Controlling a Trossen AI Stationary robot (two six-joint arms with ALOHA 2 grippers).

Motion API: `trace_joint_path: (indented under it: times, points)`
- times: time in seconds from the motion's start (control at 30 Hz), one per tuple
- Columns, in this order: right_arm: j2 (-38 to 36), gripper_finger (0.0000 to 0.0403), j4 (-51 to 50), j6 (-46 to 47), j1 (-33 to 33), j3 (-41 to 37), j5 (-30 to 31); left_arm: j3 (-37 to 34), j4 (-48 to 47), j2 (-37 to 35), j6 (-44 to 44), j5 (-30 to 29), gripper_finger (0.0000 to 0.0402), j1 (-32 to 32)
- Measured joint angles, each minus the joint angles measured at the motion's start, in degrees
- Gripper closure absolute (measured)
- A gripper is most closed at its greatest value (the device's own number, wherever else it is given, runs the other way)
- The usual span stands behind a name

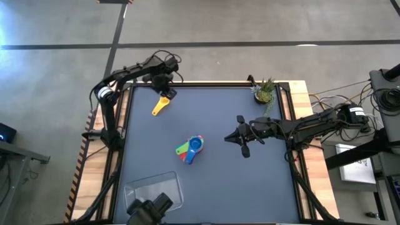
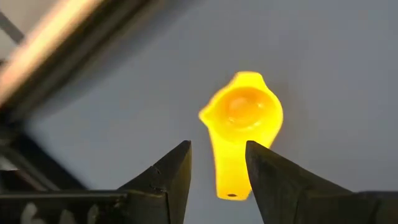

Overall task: Nest measuring cups in basket
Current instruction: Stack the yellow measuring cup on top of the blue measuring cup

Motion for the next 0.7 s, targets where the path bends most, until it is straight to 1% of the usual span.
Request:
trace_joint_path:
  times: [0.13,0.4,0.5,0.57,0.7]
  points:
    - [0.0,0.038,0.0,-0.7,0.1,0.0,0.0,0.0,-0.9,2.2,-0.2,0.8,0.0267,-0.4]
    - [0.0,0.038,0.0,-1.3,0.1,0.0,0.0,0.4,-4.1,2.4,-1.9,-2.7,0.0267,-0.4]
    - [0.0,0.038,0.0,-1.3,0.1,0.0,0.0,0.4,-5.2,0.2,-1.8,-4.8,0.0267,-0.5]
    - [0.0,0.038,0.1,-1.4,0.1,0.0,0.0,0.4,-5.1,-2.2,-1.8,-5.2,0.0267,-0.8]
    - [0.0,0.038,0.1,-1.4,0.1,0.0,0.1,-2.2,-1.8,-10.0,-3.3,-5.3,0.0278,-3.3]
